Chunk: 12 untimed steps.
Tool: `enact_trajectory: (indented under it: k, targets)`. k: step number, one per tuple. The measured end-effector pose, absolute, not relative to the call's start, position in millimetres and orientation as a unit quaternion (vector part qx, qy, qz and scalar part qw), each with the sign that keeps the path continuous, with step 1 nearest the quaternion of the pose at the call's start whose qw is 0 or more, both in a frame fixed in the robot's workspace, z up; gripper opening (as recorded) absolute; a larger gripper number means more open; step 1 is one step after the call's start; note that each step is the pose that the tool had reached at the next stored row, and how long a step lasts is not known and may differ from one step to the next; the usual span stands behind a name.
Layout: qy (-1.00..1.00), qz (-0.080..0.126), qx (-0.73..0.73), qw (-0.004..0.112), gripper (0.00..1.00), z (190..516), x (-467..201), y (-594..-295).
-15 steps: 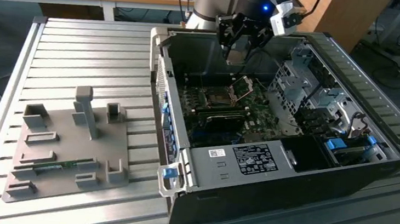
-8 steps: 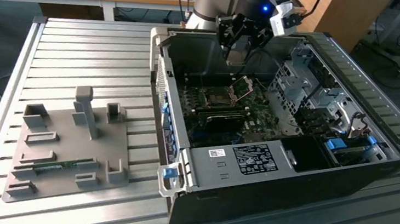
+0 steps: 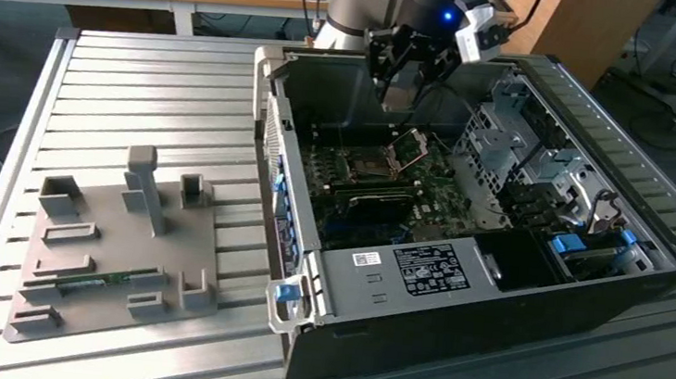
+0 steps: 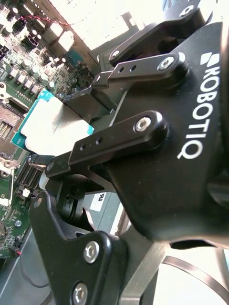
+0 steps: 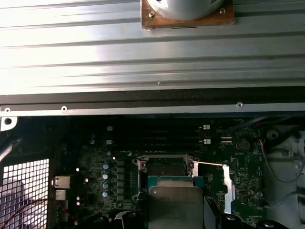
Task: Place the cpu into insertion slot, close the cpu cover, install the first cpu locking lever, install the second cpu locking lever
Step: 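Place the cpu into insertion slot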
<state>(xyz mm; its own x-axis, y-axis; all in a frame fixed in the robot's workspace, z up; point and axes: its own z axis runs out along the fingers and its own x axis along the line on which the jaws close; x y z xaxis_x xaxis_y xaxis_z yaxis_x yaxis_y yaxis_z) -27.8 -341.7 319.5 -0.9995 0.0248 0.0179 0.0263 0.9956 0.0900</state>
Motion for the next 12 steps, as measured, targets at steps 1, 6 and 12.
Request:
enact_trajectory:
  k: [1,6,12]
  targets:
    - [-0.999,-0.045,-0.013,0.008,0.54,318.8,-27.8,-341.7]
    - [-0.999,-0.045,-0.013,0.008,0.54,316.1,-27.8,-341.7]
    - [-0.999,-0.045,-0.013,0.008,0.54,315.3,-27.8,-341.7]
